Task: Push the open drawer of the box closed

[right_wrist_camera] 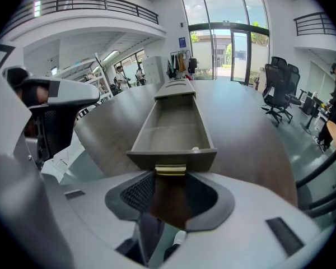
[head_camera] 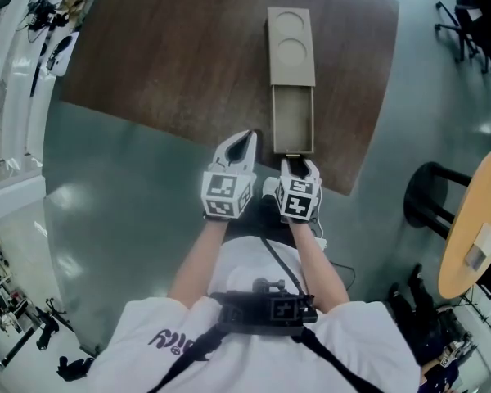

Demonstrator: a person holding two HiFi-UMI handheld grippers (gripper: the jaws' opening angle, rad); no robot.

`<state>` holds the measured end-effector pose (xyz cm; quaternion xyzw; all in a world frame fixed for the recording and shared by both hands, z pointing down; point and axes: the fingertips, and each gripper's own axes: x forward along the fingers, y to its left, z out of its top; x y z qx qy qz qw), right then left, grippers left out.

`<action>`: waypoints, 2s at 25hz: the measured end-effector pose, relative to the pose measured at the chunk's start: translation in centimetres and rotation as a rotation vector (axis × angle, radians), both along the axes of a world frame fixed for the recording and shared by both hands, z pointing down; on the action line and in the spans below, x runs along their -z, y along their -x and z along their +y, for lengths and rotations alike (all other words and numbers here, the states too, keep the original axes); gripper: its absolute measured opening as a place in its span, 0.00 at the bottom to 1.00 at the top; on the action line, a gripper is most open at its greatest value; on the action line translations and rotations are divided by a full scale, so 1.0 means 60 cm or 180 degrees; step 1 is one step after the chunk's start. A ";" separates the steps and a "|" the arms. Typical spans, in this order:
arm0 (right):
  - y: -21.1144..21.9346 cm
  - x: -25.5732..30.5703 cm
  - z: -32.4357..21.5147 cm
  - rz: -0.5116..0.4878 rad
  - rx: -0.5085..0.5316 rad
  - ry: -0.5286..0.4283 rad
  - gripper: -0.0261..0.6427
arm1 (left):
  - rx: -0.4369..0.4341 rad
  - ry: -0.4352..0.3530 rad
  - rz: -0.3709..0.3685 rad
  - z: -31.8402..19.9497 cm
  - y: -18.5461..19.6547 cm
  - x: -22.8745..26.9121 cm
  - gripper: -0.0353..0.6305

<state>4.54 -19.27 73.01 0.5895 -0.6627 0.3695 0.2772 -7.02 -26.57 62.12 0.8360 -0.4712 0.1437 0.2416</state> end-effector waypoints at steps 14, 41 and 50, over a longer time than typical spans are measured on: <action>0.002 -0.002 -0.100 0.0038 -0.0072 0.0005 0.30 | -0.0007 0.0136 -0.0030 -0.084 0.022 -0.020 0.07; -0.011 -0.006 -0.315 0.0162 -0.0165 0.0064 0.30 | -0.0165 0.0186 -0.0096 -0.267 0.037 -0.023 0.07; -0.003 -0.011 -0.317 0.0018 -0.0093 -0.0038 0.30 | -0.0259 0.0104 -0.0059 -0.250 0.022 0.000 0.07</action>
